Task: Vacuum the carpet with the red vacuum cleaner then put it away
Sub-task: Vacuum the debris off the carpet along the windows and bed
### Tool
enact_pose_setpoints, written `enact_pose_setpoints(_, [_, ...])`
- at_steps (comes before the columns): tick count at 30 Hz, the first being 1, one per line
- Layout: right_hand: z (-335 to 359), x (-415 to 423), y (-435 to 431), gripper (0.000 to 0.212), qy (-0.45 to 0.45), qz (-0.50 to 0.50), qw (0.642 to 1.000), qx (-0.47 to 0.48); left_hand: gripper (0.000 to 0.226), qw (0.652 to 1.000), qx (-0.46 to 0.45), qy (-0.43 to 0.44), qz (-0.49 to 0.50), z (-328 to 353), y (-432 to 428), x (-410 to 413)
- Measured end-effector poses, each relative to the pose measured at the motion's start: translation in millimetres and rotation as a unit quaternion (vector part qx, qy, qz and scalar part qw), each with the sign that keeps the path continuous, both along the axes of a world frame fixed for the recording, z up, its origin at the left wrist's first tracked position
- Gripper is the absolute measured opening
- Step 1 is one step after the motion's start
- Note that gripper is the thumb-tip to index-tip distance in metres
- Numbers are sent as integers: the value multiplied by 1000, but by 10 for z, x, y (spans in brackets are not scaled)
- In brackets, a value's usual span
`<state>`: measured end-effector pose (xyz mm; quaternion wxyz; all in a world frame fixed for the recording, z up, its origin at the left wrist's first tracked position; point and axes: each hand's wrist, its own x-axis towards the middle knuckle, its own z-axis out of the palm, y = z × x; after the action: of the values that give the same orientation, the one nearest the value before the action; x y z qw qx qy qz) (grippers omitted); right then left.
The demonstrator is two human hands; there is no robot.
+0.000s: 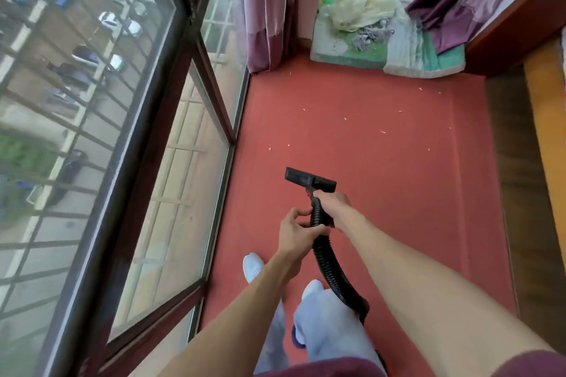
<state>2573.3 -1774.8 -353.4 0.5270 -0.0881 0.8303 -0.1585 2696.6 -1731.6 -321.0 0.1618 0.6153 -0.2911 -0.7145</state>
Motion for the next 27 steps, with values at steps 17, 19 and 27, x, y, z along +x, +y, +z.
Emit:
enact_pose_setpoints(17, [-1816, 201, -962, 49, -42, 16, 999, 0, 36, 990, 54, -5, 134, -1602, -881, 35])
enact_pose_setpoints(19, [-2042, 248, -1000, 46, -40, 13, 999, -3, 37, 983, 76, 22, 167, -1799, -917, 58])
enact_pose_setpoints(27, [-2823, 391, -1058, 45, -62, 10, 998, -12, 29, 960, 92, 72, 256, -2389, -885, 147])
